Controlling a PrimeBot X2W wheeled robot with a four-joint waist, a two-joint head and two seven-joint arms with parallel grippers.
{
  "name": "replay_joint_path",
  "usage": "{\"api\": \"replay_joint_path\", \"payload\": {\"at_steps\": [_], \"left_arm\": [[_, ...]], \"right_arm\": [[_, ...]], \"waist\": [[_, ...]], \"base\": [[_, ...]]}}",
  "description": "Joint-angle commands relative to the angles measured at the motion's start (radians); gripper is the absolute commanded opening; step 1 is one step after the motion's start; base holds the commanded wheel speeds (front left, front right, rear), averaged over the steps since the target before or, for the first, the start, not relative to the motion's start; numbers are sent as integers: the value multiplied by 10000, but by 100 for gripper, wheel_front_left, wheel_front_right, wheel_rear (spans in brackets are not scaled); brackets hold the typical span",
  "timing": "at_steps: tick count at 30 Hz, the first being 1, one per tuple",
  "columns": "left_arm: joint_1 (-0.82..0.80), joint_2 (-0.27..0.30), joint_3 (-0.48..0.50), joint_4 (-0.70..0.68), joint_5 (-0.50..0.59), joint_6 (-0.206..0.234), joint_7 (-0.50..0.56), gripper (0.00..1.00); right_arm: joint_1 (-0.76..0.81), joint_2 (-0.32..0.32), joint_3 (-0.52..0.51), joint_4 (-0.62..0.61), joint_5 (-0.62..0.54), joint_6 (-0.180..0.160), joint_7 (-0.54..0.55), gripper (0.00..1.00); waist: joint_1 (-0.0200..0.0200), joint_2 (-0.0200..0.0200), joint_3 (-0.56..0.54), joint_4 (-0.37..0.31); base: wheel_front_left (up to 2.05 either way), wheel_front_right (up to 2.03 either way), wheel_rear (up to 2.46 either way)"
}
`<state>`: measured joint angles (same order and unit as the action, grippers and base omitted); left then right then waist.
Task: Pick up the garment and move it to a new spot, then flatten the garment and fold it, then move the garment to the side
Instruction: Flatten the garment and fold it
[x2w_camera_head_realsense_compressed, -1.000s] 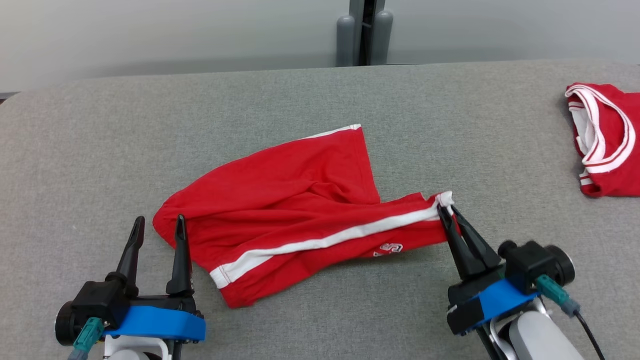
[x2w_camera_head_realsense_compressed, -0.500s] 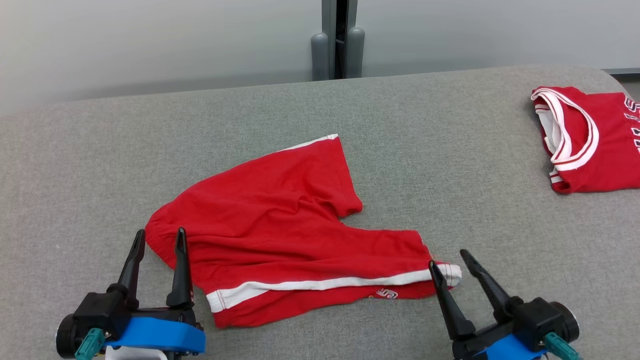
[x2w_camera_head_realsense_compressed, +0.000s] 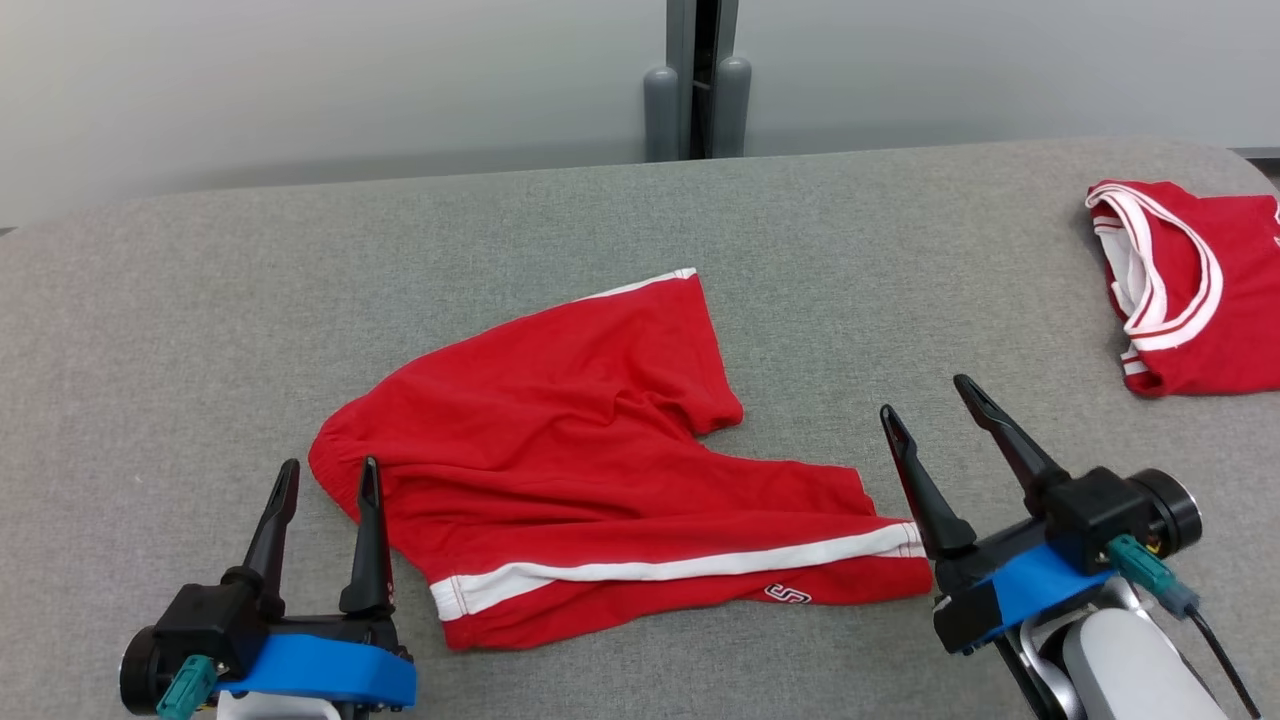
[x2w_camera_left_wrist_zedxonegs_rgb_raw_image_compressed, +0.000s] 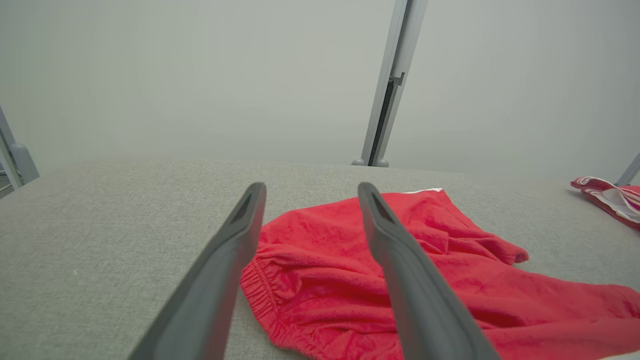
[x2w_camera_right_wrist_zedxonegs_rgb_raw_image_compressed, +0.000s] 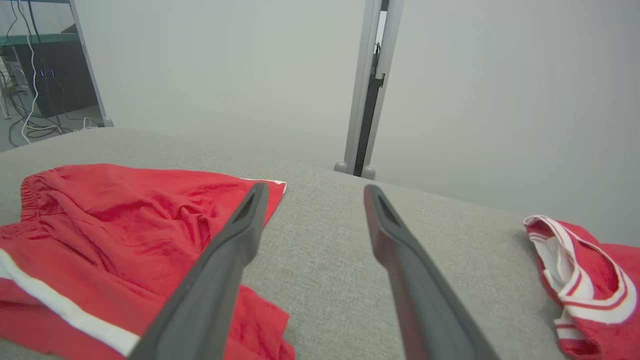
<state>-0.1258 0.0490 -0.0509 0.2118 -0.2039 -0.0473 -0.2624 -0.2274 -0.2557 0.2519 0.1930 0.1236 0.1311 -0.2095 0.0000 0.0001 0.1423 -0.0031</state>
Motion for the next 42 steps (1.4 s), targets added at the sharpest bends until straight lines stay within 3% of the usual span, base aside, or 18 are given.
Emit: {"api": "replay_joint_path", "payload": {"at_steps": [1,20,21,22,23,28,36,42], "left_arm": [[-94,36,-26,-6,-54,-65,-32,100],[-381,36,-303,29,-218,53,-30,100],[-398,36,-303,32,-233,60,-32,100],[-409,36,-301,39,-243,62,-32,100],[-418,36,-297,48,-250,66,-32,100],[-383,36,-255,66,-284,96,-30,100],[-190,36,-167,44,-243,105,-32,100],[-86,36,-82,-6,-192,99,-32,100]], "right_arm": [[-321,-72,132,220,52,-8,170,100],[-2032,-1040,2860,3162,1793,-8,3576,100],[-2106,-1098,2999,3217,1965,-8,3802,81],[-2148,-1165,3175,3250,2096,-7,3981,24],[-2190,-1223,3295,3240,2257,-7,4062,0],[-2636,-1439,3117,3073,2266,-8,3306,0],[-2234,-965,1895,2754,1296,-8,1162,0],[-1447,-598,1160,2116,936,-8,815,0]], "waist": [[0,-1,68,97],[0,-1,593,799],[0,-1,598,810],[0,-1,600,819],[0,-1,600,823],[0,-1,523,773],[0,-1,237,548],[0,-1,153,337]], "base": [[0,0,0],[0,0,0],[0,0,0],[0,0,0],[0,0,0],[0,0,0],[0,0,0],[0,0,0]]}}
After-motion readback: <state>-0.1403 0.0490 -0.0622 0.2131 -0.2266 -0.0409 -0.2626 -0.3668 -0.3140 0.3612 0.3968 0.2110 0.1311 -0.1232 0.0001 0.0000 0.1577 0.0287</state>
